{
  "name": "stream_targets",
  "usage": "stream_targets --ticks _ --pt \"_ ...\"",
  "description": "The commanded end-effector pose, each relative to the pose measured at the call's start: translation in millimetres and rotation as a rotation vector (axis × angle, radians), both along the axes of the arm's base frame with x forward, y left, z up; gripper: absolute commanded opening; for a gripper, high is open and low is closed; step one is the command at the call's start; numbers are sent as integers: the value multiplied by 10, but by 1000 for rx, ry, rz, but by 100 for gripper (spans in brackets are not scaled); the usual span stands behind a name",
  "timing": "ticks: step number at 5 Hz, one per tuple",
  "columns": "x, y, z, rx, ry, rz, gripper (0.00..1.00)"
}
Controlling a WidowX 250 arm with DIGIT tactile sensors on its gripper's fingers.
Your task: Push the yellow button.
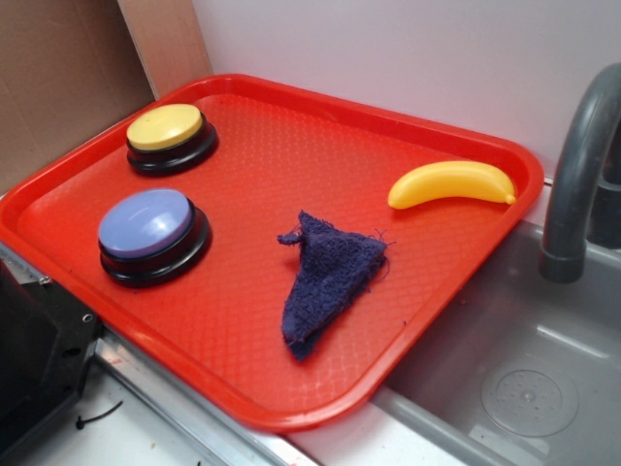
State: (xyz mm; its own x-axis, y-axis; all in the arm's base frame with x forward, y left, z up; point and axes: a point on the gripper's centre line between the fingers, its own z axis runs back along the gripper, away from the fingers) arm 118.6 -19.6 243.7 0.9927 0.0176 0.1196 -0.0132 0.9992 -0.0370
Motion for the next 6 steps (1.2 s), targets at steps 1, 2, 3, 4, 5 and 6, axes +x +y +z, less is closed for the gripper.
stream_targets --ticks 1,2,3,4,5,6 --pt "0 0 0 0 0 0 100" --pt "500 344 -500 -24 2 82 100" --pt "945 694 -921 69 -18 236 100" --pt "1289 1062 -1115 89 -53 407 100" --pt "1381 1383 -1329 118 -48 544 100" --pt "1477 1500 -1527 170 -18 596 100"
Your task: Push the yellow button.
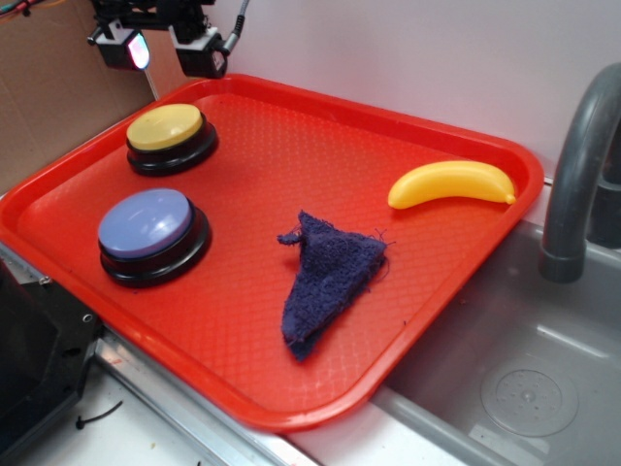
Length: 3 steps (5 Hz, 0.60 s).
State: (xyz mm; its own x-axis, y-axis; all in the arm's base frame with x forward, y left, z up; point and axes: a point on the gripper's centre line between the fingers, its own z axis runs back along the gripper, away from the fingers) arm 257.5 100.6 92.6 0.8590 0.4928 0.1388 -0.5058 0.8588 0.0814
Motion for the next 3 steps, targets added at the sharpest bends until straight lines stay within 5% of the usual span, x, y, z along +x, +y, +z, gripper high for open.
stream_targets --ticks 1,3 --pt "7 374 -132 56 1 96 100" --pt "-128 478 -323 33 32 115 100"
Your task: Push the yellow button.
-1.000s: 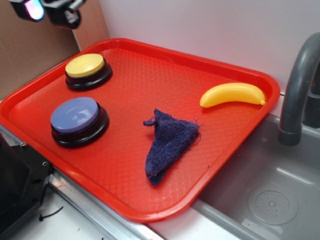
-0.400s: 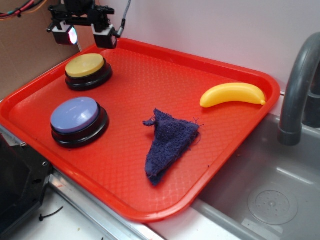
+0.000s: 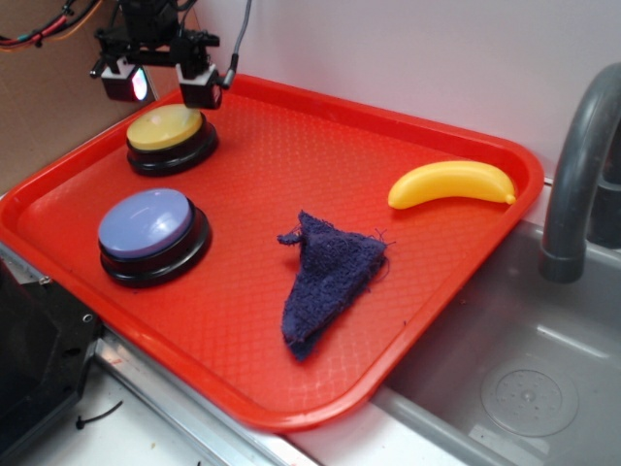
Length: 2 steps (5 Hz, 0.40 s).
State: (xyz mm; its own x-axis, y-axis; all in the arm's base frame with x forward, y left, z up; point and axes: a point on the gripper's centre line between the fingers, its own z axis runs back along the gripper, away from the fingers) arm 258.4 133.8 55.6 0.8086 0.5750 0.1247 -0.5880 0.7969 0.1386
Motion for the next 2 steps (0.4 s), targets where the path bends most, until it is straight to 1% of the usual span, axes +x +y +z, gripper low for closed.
stream_targets --ticks 1,2 --pt "-125 99 3 -54 -5 -12 100" --pt "-130 48 40 -55 2 -14 100"
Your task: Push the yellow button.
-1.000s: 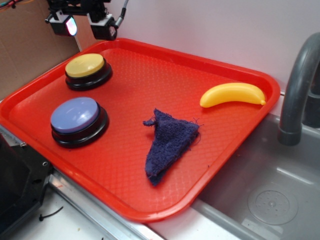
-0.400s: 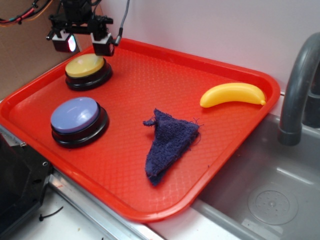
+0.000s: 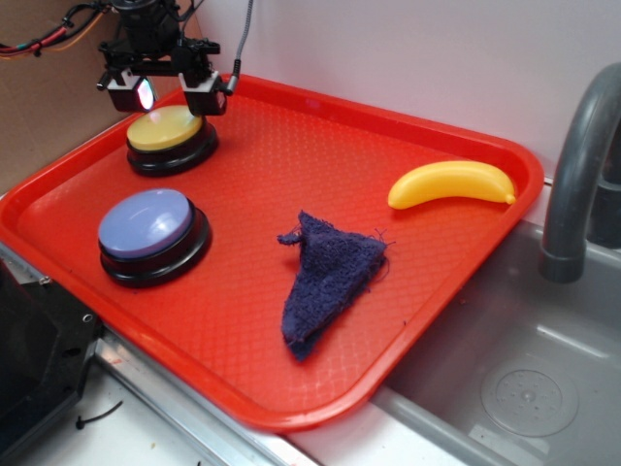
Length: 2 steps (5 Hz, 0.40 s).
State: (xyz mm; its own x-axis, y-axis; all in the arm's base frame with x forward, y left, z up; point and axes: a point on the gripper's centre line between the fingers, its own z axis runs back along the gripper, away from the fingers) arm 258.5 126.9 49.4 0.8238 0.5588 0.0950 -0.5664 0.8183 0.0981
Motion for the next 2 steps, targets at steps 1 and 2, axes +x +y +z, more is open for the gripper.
stream_targets --ticks 1,2 --pt "-132 74 300 14 -25 -3 100" --pt "-127 75 469 32 -60 -14 100"
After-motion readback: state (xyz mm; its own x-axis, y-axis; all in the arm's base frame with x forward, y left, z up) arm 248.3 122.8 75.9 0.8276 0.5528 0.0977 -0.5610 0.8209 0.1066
